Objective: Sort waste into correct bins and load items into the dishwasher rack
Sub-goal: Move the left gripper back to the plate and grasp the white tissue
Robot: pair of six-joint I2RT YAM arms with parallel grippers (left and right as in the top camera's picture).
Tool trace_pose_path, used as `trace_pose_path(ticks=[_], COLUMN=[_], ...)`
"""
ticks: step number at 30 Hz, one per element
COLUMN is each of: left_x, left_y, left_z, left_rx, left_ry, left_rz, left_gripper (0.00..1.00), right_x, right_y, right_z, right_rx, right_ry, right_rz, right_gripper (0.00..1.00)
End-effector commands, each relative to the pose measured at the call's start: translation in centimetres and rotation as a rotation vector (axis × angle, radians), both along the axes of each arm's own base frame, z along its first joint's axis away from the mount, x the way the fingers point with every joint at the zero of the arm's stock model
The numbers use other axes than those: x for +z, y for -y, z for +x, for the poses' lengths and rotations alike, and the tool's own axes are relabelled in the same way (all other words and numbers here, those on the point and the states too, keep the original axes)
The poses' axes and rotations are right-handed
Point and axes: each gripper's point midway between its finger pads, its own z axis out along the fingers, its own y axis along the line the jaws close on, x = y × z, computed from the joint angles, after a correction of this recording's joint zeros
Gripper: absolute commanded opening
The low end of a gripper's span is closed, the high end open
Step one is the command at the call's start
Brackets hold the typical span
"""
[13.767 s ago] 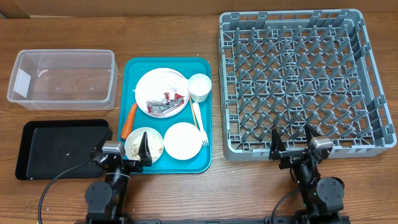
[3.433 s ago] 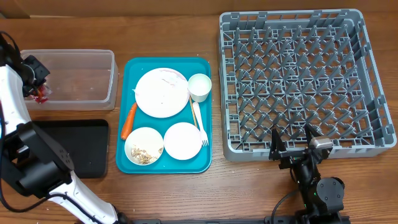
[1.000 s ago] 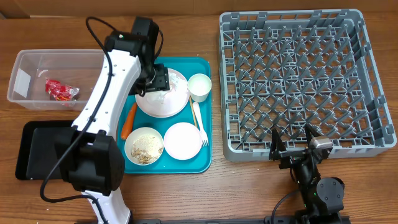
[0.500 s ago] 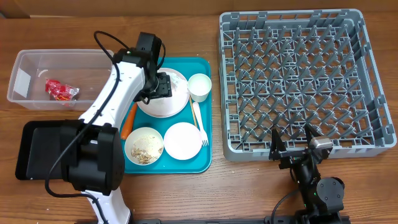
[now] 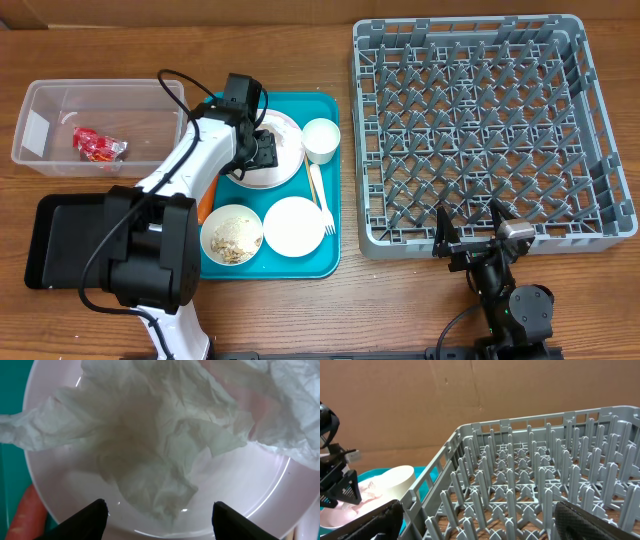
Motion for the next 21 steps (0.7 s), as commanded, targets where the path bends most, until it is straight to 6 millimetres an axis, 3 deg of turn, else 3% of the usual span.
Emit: trace_pose_path(ticks=[1,12,21], left_x=[-1.29,-2.02,-2.01], left_y=[-0.19,-0.11,-0.1], left_z=[-0.43,-0.11,-0.05], left_rx=[-0.007,-0.008,-0.007], left_ry=[-0.008,0.021,0.023], left_rz=[0.013,0.006,0.006], left_gripper=[0.7,0.72,0.56], right_x=[-0.14,-0.14,-0.14], right_y=[0.0,0.0,0.0], right_z=[0.01,0.01,0.01], right_rx=[0.002,0.002,0.002], right_ry=[0.006,0.006,0.006], right_rz=[-0.003,-0.003,-0.003], right_gripper=[1.0,1.0,1.0])
